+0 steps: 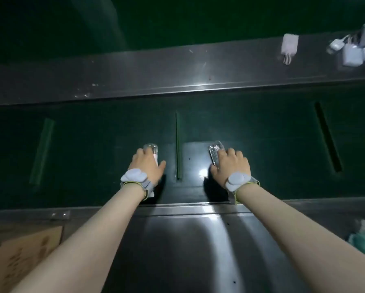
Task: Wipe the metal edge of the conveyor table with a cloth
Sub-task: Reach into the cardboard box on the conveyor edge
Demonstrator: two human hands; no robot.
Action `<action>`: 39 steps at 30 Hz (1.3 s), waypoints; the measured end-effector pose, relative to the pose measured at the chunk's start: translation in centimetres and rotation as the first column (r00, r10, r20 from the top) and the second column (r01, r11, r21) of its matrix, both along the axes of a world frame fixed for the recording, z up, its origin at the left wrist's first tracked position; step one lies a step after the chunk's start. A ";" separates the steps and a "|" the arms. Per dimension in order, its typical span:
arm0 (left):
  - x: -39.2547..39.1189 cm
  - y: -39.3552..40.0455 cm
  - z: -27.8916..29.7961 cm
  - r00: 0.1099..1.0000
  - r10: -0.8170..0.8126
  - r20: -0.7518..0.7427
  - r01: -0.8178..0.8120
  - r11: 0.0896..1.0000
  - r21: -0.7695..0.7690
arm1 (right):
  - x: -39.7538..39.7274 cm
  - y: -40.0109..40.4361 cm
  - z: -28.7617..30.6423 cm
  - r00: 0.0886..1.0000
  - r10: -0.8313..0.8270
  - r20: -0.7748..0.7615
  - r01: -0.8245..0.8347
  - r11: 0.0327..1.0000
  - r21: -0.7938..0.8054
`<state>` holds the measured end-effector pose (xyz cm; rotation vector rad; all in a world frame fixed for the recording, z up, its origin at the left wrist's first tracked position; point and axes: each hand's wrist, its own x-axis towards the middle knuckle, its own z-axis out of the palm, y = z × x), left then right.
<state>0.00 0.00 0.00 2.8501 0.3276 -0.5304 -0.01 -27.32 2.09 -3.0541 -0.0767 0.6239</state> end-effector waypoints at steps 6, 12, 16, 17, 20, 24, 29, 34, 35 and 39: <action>-0.9 1.1 -9.0 0.961 0.229 -0.153 -0.219 0.973 0.077 | -0.3 -1.2 -8.3 0.972 -0.173 -0.157 0.167 0.985 -0.048; -1.6 1.4 -12.6 0.930 0.315 -0.191 -0.303 0.949 0.089 | 0.0 -1.1 -10.7 0.952 -0.259 -0.164 0.264 0.965 0.008; -1.2 1.2 -10.7 0.925 0.344 -0.159 -0.336 0.939 0.074 | 0.7 0.0 -8.8 0.962 -0.237 -0.135 0.237 0.971 -0.016; -1.2 1.2 -9.8 0.928 0.346 -0.140 -0.338 0.938 0.077 | 0.9 0.5 -8.0 0.970 -0.214 -0.114 0.214 0.977 -0.011; -0.7 1.7 -5.8 0.939 0.333 -0.082 -0.330 0.943 0.049 | 1.8 2.3 -4.9 0.988 -0.134 -0.073 0.134 0.991 -0.006; -1.0 4.9 2.1 0.945 0.325 -0.031 -0.325 0.946 0.009 | 2.9 7.1 0.7 1.000 -0.017 -0.011 0.017 0.998 0.058; -3.6 12.2 14.8 0.941 0.331 0.069 -0.336 0.939 0.074 | 2.9 17.5 10.4 0.974 0.204 0.100 -0.218 0.964 0.152; -9.8 21.9 27.8 0.912 0.410 0.029 -0.406 0.890 0.208 | -1.0 30.3 20.8 0.881 0.409 0.238 -0.462 0.853 0.245; -11.6 24.0 30.1 0.906 0.423 0.024 -0.415 0.876 0.245 | -2.4 32.9 22.7 0.852 0.452 0.264 -0.515 0.815 0.265; -20.1 32.1 36.2 0.876 0.482 0.006 -0.446 0.806 0.389 | -8.2 42.3 28.6 0.738 0.596 0.316 -0.674 0.655 0.341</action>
